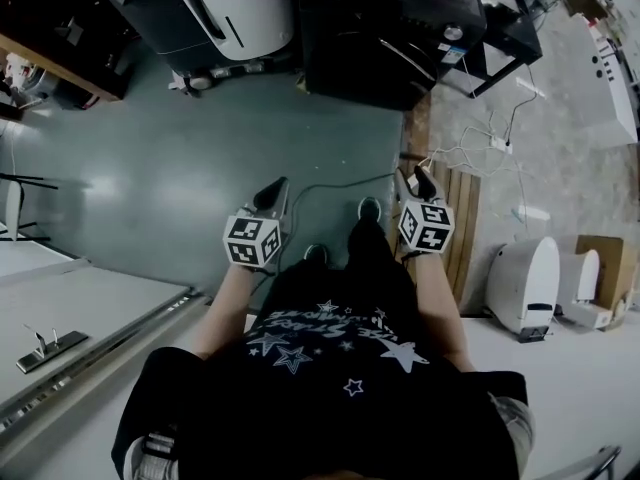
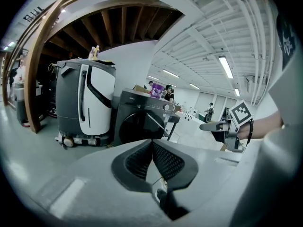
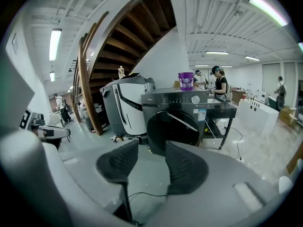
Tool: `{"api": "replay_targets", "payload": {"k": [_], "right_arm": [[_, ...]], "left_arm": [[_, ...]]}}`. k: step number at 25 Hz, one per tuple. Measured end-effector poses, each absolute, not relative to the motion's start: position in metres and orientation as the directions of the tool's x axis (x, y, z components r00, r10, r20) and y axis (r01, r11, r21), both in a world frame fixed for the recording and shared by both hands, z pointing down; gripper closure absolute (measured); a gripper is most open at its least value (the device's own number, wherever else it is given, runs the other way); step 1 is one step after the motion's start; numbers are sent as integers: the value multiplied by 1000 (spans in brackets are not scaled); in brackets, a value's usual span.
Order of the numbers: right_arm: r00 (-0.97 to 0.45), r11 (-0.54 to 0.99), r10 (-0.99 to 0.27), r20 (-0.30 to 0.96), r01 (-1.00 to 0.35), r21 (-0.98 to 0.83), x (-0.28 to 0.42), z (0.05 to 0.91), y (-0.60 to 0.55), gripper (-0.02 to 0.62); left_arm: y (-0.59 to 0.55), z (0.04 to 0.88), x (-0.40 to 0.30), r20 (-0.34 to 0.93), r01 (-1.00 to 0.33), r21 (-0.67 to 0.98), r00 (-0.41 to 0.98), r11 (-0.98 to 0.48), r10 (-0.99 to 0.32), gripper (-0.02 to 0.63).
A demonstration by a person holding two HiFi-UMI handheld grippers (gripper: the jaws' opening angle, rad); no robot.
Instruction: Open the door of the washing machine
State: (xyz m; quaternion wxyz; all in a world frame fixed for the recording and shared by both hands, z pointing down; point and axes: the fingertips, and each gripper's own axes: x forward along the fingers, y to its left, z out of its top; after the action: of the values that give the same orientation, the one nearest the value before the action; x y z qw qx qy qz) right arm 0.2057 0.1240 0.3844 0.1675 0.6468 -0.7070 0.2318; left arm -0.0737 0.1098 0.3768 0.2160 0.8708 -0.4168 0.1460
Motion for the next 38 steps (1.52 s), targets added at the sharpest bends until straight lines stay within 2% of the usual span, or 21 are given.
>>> {"api": "replay_targets", "payload": {"k": [5,9,14,23,29,38], "right_arm": [[-109,34,-827,551,-989,-145,240,407,85,410],[-133,48,-816,563,-985,-164,285,428,31,410],[-187,54,-792,581,-970,-239,343,449,-36,410],[-229,73,-741,632,-962,-263,408,494,-113,410],[-245,116,-705,666,-966,-232,436,524,-153,410],[-241,193,-678,694,-970,-148,464,563,-210,410]], "left_arm": [[83,397,-51,483,-799,244,592,-549,-646,594],[41,408,-14,524,-801,203,575,-563,-629,594],[-18,418,33,574,-837,186,517,-514,-635,594],[-82,440,104,647,-858,173,470,-484,-600,594],[-116,457,143,666,-856,188,472,-482,-578,594],[-154,485,164,666,-899,169,406,-403,-626,594]]}}
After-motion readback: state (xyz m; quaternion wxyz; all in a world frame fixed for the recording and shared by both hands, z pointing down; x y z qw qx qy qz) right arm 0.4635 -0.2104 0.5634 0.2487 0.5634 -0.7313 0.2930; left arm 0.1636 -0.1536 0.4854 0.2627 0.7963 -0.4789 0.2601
